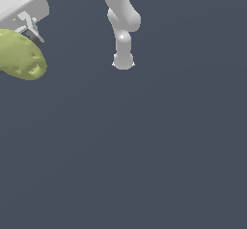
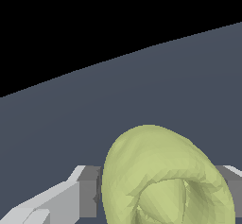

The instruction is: Pick up the object and move it to a goal position.

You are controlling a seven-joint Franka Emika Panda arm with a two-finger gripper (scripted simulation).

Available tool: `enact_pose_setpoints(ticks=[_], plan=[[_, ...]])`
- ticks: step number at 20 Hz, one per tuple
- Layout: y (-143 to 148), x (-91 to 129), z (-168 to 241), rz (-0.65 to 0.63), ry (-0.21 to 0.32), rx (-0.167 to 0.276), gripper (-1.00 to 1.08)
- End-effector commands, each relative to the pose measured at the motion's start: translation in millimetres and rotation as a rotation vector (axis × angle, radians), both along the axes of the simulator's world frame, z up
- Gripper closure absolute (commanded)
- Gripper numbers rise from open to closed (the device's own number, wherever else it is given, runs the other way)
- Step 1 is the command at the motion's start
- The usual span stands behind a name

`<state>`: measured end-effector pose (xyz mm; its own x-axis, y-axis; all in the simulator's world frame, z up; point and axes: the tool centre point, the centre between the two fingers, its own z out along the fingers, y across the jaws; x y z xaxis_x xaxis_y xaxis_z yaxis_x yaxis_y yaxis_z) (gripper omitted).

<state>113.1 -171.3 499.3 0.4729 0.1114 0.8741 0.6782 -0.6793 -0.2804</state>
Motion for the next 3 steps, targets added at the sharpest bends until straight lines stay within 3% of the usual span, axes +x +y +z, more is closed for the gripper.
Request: enact_pose_setpoints(ticks=[1, 3], plan=[[-1.0, 0.5, 2.3, 0.005, -0.005, 0.003, 1.08], [-1.3, 0.6, 2.6, 0.006, -0.006, 0.004, 1.08]])
